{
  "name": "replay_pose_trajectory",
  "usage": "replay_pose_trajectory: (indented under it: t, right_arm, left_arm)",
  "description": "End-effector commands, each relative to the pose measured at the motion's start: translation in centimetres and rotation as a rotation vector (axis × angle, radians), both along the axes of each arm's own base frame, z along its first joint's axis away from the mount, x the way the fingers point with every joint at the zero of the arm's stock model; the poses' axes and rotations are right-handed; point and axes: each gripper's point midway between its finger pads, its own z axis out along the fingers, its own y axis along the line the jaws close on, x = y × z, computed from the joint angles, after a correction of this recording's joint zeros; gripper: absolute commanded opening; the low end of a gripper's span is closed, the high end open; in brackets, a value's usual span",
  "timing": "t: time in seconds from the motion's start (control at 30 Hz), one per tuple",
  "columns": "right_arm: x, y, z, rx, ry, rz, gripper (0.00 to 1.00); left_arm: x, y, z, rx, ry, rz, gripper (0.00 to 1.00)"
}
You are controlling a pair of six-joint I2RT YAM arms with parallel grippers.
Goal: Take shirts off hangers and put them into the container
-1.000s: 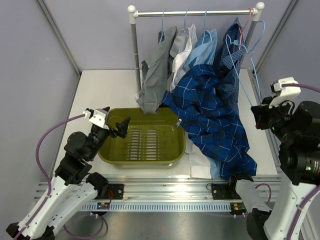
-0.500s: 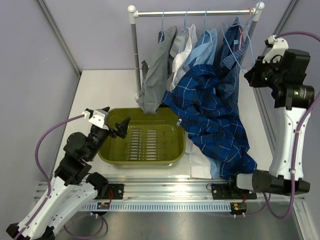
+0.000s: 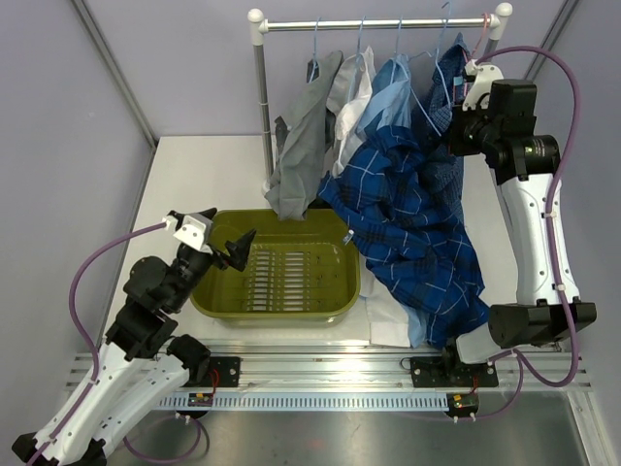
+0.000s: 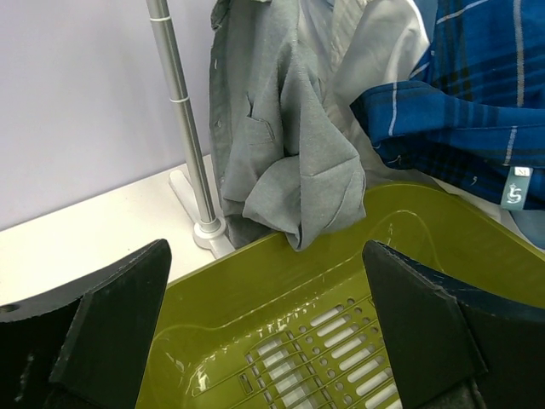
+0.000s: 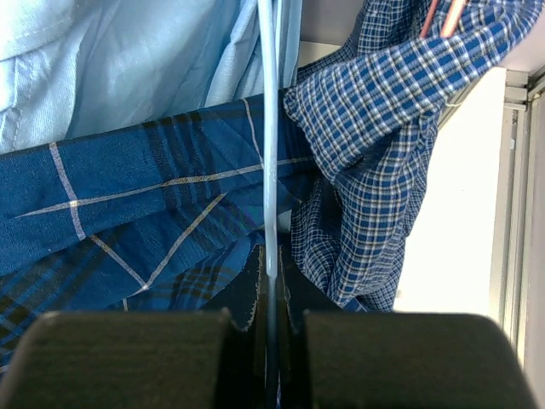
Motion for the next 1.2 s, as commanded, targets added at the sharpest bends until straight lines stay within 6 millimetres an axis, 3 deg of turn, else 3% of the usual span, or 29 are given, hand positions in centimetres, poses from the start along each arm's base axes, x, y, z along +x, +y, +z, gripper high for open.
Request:
replay_pose_trajectory:
  t: [0.0, 0.1, 0.27, 0.43, 0.57, 0.6, 0.73, 0.77, 0.87, 0.97, 1.17]
  right_arm:
    - [0.1, -0.5, 1.6, 0.003, -0.069, -0.033, 0.00]
    - [-0.6, -0.1, 0.9, -0.001, -0.052, 0.002, 0.00]
    - [-3.3, 0.4, 0.1, -0.036, -0.054, 0.084, 0.19]
    - [-6.3, -0.3, 1.3, -0.088, -0.121, 0.091, 0.37]
    - [-8.5, -0.9, 1.8, -0.122, -0.156, 0.104, 0.67]
    - [-9.5, -0.6, 2.3, -0.120, -0.179, 0.125, 0.79]
    - [-13.6, 1.9, -0.4, -0.146, -0.148, 0.367, 0.97]
    - [-15.2, 3.8, -0.8, -0.115, -0.151, 0.497, 0.98]
    - [-20.4, 6.8, -3.8, -0.105, -0.143, 0.820, 0.99]
    - [-23.7, 7.9, -6.8, -0.116, -0.145, 1.024, 0.99]
    - [-21.7, 7.3, -10.6, -0.136, -0.067, 1.009, 0.99]
  left_arm:
    - [-0.1, -0.8, 0.4, 0.009, -0.017, -0.045, 0.99]
    - [-0.1, -1.2, 0.2, 0.018, -0.005, -0.060, 0.99]
    - [-0.3, -1.9, -0.2, 0.032, 0.008, -0.100, 0.99]
    - [-0.2, -2.4, -0.5, 0.042, 0.023, -0.124, 0.99]
    - [-0.2, -2.7, -0.7, 0.050, 0.031, -0.138, 0.99]
    - [-0.2, -2.7, -0.8, 0.050, 0.034, -0.139, 0.99]
    - [-0.4, -3.2, -1.0, 0.056, 0.037, -0.172, 0.99]
    - [-0.5, -3.5, -1.1, 0.057, 0.042, -0.183, 0.99]
    - [-0.8, -3.9, -1.2, 0.067, 0.041, -0.216, 0.99]
    - [-0.9, -4.2, -1.3, 0.073, 0.041, -0.235, 0.99]
    - [-1.0, -4.7, -1.8, 0.090, 0.052, -0.262, 0.99]
